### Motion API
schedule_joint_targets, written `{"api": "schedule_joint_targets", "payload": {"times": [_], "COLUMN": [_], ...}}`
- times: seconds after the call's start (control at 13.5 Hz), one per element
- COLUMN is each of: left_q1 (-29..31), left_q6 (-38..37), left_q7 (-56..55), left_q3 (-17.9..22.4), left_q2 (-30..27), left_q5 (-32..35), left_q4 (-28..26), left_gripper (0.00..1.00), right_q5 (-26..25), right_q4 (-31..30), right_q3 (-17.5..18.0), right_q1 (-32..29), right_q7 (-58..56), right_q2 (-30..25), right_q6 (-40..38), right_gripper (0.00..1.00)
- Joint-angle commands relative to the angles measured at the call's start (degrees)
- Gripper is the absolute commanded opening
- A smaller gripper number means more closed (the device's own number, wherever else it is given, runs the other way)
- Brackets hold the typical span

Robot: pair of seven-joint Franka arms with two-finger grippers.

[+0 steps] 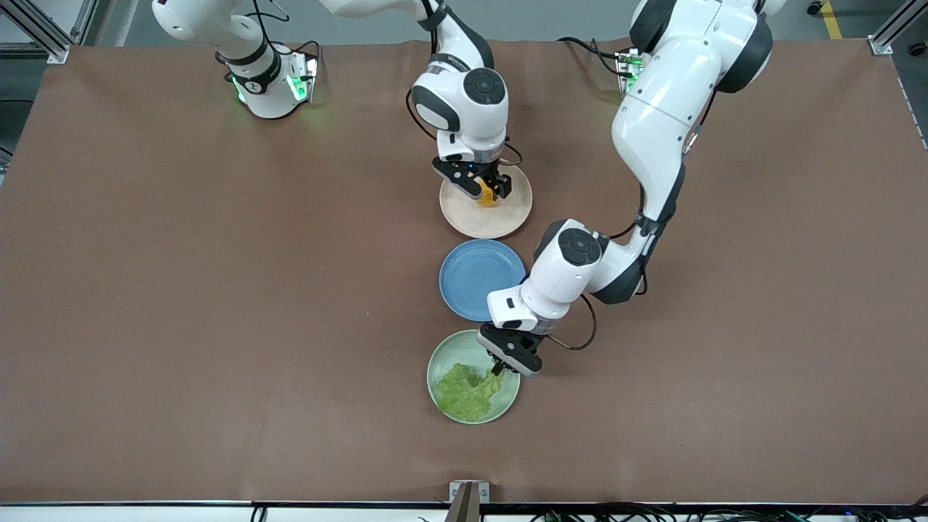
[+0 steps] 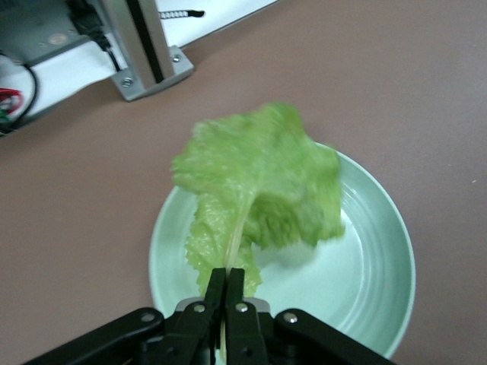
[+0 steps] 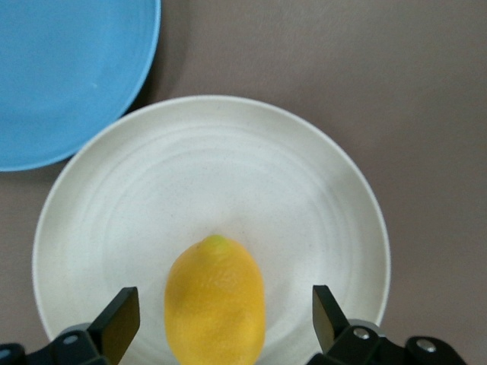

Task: Pick lemon and lettuce from plates
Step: 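Lift the lettuce off the plate while the right gripper grasps the lemon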

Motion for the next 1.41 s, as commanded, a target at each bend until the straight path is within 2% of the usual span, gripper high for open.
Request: {"api": "schedule_joint_targets", "payload": {"times": [0.0,0.15,0.3,0.37,0.44,0.59,0.67,0.89,0.96,1.04,1.11,1.19,1.33], "left_q1": [3.91,7.06,12.67,15.84,17.27,21.30,22.98,27.73,29.04,29.67,29.76,29.67,29.41], "left_q6": [-11.35,-17.96,-18.16,-18.24,-18.33,-18.77,-19.21,-19.47,-19.48,-19.48,-19.48,-19.56,-24.80], "left_q7": [-0.66,-4.85,-6.46,-6.46,-6.46,-6.64,-6.46,-6.37,-6.29,-6.46,-7.24,-7.25,-7.51], "left_q3": [0.29,0.47,0.30,0.03,0.21,0.21,0.29,0.29,0.29,0.29,0.29,0.29,0.29], "left_q2": [-8.72,-14.70,-19.89,-21.48,-22.63,-24.12,-24.39,-23.78,-23.61,-23.08,-22.73,-22.90,-23.69], "left_q5": [0.69,1.39,1.57,1.48,1.48,1.48,1.57,1.66,1.74,1.74,1.74,1.74,1.74], "left_q4": [-2.43,-7.06,-14.80,-18.22,-20.70,-24.31,-25.72,-27.57,-28.71,-28.98,-28.81,-28.55,-25.23], "left_gripper": [0.00,0.00,0.00,0.00,0.00,0.00,0.01,0.04,0.10,0.29,0.80,1.00,1.00], "right_q5": [-1.19,-1.28,-2.06,-2.59,-3.03,-3.03,-3.03,-2.95,-2.95,-2.95,-2.95,-2.95,-3.03], "right_q4": [4.79,4.98,4.98,4.98,4.98,4.89,4.89,4.89,4.89,4.54,4.10,2.88,1.38], "right_q3": [-0.80,-0.80,-0.80,-0.80,-0.80,-0.80,-0.89,-1.07,-1.07,-1.15,-1.15,-1.15,-1.15], "right_q1": [1.67,2.46,2.99,3.34,3.35,3.17,2.82,-0.07,-1.82,-3.84,-6.30,-9.54,-15.69], "right_q7": [2.59,2.60,2.60,2.60,2.60,2.60,2.43,-1.86,-4.93,-8.35,-12.30,-17.04,-25.92], "right_q2": [4.49,5.20,5.20,5.20,5.12,4.94,4.68,2.23,0.65,-0.76,-2.16,-3.48,-4.55], "right_q6": [-0.55,-0.11,0.41,0.42,0.33,-0.02,-0.20,-1.24,-3.25,-5.10,-5.82,-5.74,-5.39], "right_gripper": [1.00,1.00,0.93,0.83,0.69,0.20,0.03,0.00,0.00,0.00,0.00,0.00,0.00]}}
